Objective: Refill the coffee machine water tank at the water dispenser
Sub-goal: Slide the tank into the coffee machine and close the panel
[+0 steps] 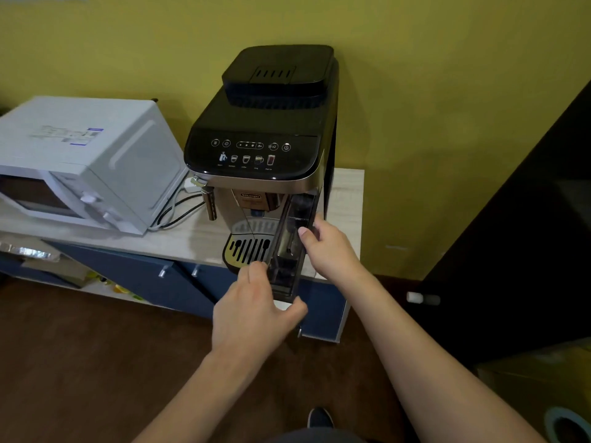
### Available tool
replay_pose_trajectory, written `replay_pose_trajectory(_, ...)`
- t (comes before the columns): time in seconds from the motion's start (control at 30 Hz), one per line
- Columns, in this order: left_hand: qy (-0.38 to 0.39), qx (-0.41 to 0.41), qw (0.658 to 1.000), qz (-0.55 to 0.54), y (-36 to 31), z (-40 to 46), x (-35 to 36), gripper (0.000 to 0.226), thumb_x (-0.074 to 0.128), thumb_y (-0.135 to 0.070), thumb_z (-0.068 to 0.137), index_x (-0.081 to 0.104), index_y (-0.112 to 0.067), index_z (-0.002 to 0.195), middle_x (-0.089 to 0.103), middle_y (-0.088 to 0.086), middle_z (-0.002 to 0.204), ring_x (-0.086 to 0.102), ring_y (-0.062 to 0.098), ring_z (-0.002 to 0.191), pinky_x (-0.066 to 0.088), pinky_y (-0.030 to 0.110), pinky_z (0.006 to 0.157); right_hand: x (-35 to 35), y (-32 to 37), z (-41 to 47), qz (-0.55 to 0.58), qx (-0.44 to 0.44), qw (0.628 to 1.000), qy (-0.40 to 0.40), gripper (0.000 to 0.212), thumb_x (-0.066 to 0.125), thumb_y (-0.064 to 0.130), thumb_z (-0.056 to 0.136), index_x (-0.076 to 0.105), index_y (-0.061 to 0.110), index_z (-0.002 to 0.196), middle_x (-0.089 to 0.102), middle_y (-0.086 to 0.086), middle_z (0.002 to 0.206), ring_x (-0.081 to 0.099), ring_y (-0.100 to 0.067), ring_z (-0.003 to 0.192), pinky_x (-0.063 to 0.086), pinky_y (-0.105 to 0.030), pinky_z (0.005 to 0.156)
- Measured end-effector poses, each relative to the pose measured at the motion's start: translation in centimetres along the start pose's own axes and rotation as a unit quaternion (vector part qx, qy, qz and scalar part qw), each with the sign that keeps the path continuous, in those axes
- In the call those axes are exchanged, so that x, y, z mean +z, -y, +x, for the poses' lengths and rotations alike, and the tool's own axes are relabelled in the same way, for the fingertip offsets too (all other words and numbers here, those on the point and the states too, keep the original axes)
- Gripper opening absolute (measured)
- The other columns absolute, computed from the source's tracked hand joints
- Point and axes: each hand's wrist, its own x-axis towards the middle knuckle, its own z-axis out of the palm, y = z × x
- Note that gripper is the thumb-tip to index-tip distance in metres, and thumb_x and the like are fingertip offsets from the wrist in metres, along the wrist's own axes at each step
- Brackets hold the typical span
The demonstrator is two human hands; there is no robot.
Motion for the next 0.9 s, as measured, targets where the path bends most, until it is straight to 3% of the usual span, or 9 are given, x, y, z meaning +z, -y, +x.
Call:
replay_pose_trajectory(0.1,0.003,0.007,1.000,-0.005,-0.4,0.9,0.1,0.053,0.065,-0.056,0.077,0.047,-0.021,0.112,0.055,-0.007,0.102,0.057,0.011,0.086,0.044,0.025,0.066,-0.2,0.2,0.8,0.017,0.005,1.000,-0.007,0.033,0.044,0.037,0.100,0.054,0.024,0.129,0.067,-0.001,0.118,0.061,-0.020,0.109,0.051,-0.040,0.092)
replay_pose_trajectory(0.2,0.004,0.011,1.000,0.004,-1.5,2.6,0.3,0.049,0.064,-0.054,0.076,0.047,-0.020,0.106,0.054,-0.004,0.097,0.057,0.013,0.081,0.050,0.029,0.064,-0.8,0.6,1.9,0.047,0.015,0.999,-0.010,0.041,0.043,0.039,0.099,0.049,0.025,0.138,0.064,-0.001,0.126,0.059,-0.021,0.117,0.048,-0.044,0.100)
replay_pose_trajectory(0.4,0.011,0.011,1.000,0.005,-1.9,3.7,0.9,0.048,0.063,-0.054,0.076,0.045,-0.019,0.102,0.051,-0.004,0.093,0.056,0.014,0.077,0.047,0.028,0.059,-2.0,-0.2,2.5,0.106,0.012,0.993,0.051,0.036,0.054,0.026,0.096,0.049,0.031,0.132,0.062,0.006,0.128,0.056,-0.014,0.118,0.043,-0.038,0.104)
replay_pose_trajectory(0.53,0.012,0.012,1.000,0.003,-1.7,4.2,1.1,0.049,0.063,-0.055,0.076,0.044,-0.020,0.104,0.051,-0.004,0.094,0.055,0.014,0.078,0.043,0.028,0.059,-2.2,-0.3,2.7,0.138,-0.001,0.989,0.057,0.030,0.054,0.020,0.099,0.048,0.034,0.125,0.062,0.004,0.126,0.057,-0.014,0.117,0.042,-0.033,0.101)
replay_pose_trajectory(0.7,0.013,0.013,1.000,0.009,-2.2,6.2,1.2,0.052,0.062,-0.055,0.077,0.046,-0.016,0.108,0.053,0.000,0.101,0.056,0.018,0.083,0.044,0.031,0.063,-2.4,0.3,3.8,0.155,0.005,0.987,0.037,0.040,0.049,0.024,0.102,0.042,0.026,0.141,0.058,0.002,0.132,0.052,-0.013,0.120,0.036,-0.029,0.095)
replay_pose_trajectory(0.83,0.002,0.013,1.000,0.019,-3.2,8.5,1.6,0.055,0.060,-0.053,0.075,0.047,-0.014,0.112,0.055,0.003,0.105,0.058,0.022,0.087,0.044,0.032,0.062,-2.4,1.1,5.1,0.087,0.007,0.996,-0.003,0.036,0.044,0.029,0.102,0.050,0.021,0.136,0.062,-0.004,0.128,0.056,-0.021,0.119,0.043,-0.033,0.093)
replay_pose_trajectory(0.9,0.002,0.010,1.000,0.017,-3.2,8.7,1.8,0.054,0.060,-0.053,0.075,0.047,-0.015,0.111,0.054,0.002,0.103,0.057,0.020,0.085,0.044,0.031,0.061,-2.4,1.1,5.3,0.072,0.024,0.997,0.016,0.035,0.047,0.025,0.100,0.050,0.021,0.134,0.062,-0.004,0.126,0.057,-0.021,0.113,0.044,-0.031,0.087)
